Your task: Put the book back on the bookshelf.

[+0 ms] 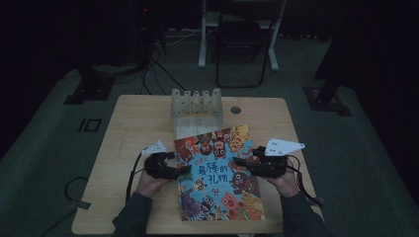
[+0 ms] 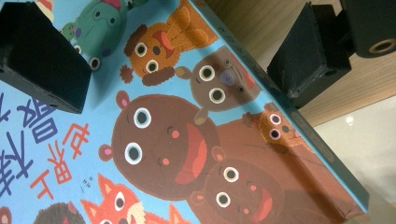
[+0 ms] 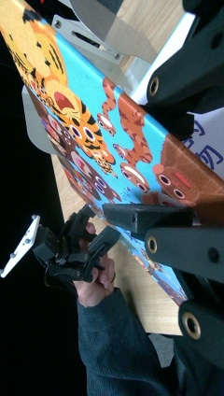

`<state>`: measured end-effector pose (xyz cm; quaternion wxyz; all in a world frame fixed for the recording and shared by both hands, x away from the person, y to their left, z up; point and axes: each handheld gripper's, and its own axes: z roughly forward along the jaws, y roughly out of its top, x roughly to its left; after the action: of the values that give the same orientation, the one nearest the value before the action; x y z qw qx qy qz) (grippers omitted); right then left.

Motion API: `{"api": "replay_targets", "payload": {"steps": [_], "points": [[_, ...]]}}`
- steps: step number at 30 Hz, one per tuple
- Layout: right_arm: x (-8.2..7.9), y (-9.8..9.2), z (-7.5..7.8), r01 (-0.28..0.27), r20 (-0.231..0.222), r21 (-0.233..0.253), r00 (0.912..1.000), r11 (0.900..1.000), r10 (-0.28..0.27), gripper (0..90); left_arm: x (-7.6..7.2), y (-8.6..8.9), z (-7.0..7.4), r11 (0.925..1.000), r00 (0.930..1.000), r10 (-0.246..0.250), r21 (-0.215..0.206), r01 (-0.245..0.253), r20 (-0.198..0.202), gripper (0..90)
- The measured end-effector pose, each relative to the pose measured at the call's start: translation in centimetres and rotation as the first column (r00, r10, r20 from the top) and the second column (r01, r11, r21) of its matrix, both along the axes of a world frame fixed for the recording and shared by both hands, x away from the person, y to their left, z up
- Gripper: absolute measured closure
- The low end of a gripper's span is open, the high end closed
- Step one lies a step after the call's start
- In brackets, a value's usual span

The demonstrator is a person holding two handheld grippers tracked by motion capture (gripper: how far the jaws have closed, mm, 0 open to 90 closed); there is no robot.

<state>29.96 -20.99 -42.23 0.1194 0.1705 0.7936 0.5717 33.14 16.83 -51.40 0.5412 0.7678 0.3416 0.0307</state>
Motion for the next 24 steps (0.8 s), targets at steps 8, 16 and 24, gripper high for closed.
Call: {"api": "replay_targets", "payload": {"steps": [8, 16, 24], "points": [[0.1, -0.3, 0.1, -0.008, -0.005, -0.013, 1.0, 1.0, 0.008, 63.6, -0.5, 0.2, 0.3, 0.9999, 0.9996, 0.015, -0.004, -0.015, 0.023, 12.2], [0.4, -0.7, 0.3, 0.001, -0.043, -0.038, 0.9991, 0.999, -0.003, 62.0, -1.1, 0.6, 0.9, 0.9983, 0.9964, 0.054, -0.024, -0.053, 0.066, 21.1], [0.6, -1.1, 0.3, 0.043, -0.053, -0.063, 0.9975, 0.997, -0.047, 58.7, -1.9, 1.0, 2.2, 0.9961, 0.9877, 0.088, -0.013, -0.087, 0.129, 32.9]]}}
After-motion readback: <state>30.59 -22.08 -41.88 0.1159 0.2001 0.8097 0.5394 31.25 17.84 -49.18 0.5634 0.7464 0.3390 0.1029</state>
